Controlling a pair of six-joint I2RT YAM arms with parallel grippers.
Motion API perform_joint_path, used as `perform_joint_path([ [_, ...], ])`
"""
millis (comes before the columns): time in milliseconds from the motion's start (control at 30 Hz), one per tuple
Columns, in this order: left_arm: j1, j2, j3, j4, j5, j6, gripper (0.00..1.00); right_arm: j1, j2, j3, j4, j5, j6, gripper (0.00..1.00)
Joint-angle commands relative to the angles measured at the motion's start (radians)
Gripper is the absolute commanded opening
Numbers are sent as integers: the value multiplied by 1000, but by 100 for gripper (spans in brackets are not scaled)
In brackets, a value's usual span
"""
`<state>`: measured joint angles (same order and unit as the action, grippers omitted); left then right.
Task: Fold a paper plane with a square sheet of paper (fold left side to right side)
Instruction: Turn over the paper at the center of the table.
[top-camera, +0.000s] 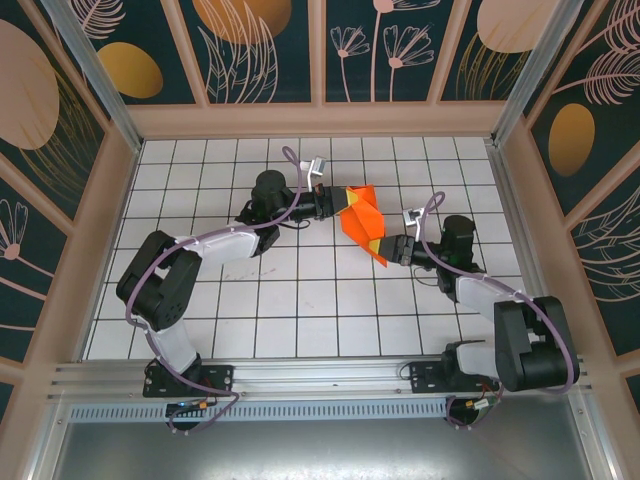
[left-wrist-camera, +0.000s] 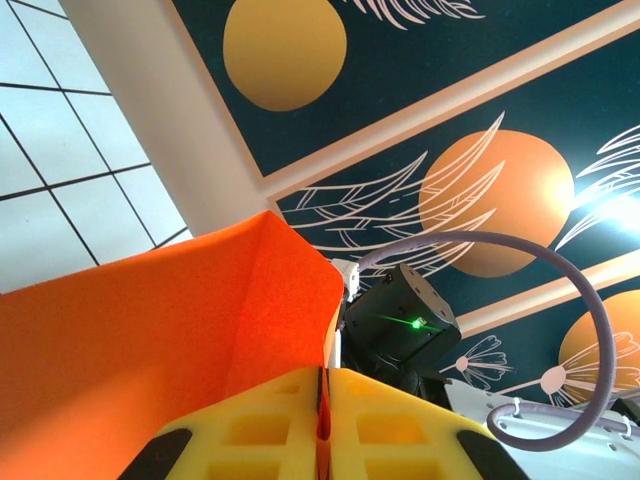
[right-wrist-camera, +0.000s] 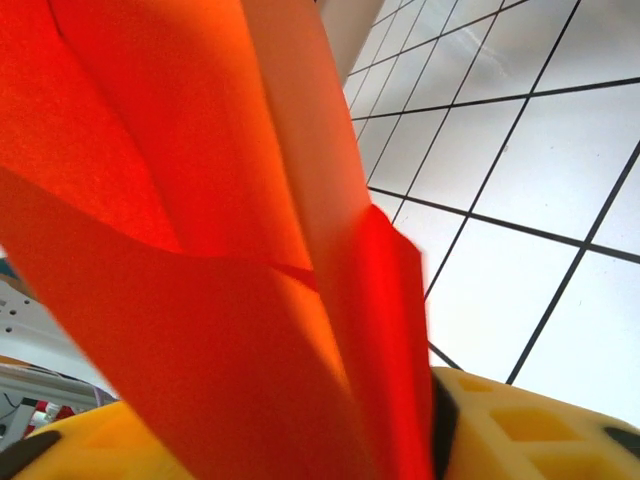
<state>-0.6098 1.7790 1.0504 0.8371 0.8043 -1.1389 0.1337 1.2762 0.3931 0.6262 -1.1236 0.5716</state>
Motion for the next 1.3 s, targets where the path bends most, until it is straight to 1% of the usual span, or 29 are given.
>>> perform_joint_path([
  [0,-3,3,11,14,16,11,12,5,-26,36,-15,-15,-43,45],
  [67,-4,2,16,-14,12,33,13,4,-34,40,-48,-3,-63,39],
  [167,-2,-2,19,-61,5,74,15,5,-52,51,-118,24,-103,27],
  [233,4,-3,16,-86,-4,96,18,5,-64,57,-164,42,-130,24],
  [267,8,-4,12,-97,-9,105,21,4,-68,61,-191,51,-143,23],
  [300,13,-7,6,-102,-12,111,27,6,-73,65,-217,60,-159,22],
  [367,29,-21,-9,-119,-21,127,38,6,-84,74,-283,89,-195,21],
  [433,48,-48,-27,-143,-28,153,46,8,-96,84,-341,122,-222,20],
  [533,81,-128,-53,-236,-68,232,56,29,-115,129,-492,257,-283,17],
  [600,101,-196,-64,-350,-133,315,62,74,-120,186,-623,413,-324,17],
  [667,109,-260,-61,-479,-219,408,66,140,-115,255,-741,605,-338,17],
  [733,108,-327,-59,-594,-325,490,68,245,-92,343,-869,869,-341,15],
  [767,109,-353,-58,-634,-368,515,68,283,-79,376,-912,955,-342,15],
  [833,108,-411,-67,-698,-473,551,68,382,-15,477,-1036,1195,-329,14],
  [867,109,-437,-71,-716,-523,557,69,426,20,526,-1089,1293,-322,13],
  [933,108,-499,-111,-728,-622,555,69,530,131,635,-1214,1509,-314,12],
  [1033,108,-582,-158,-729,-747,539,70,648,317,786,-1390,1780,-305,9],
  [1100,110,-638,-185,-741,-839,528,71,724,467,876,-1505,1958,-285,5],
  [1200,108,-707,-224,-748,-930,519,72,802,661,980,-1652,2143,-239,3],
  [1267,108,-739,-244,-751,-954,519,73,839,753,1024,-1706,2209,-222,3],
])
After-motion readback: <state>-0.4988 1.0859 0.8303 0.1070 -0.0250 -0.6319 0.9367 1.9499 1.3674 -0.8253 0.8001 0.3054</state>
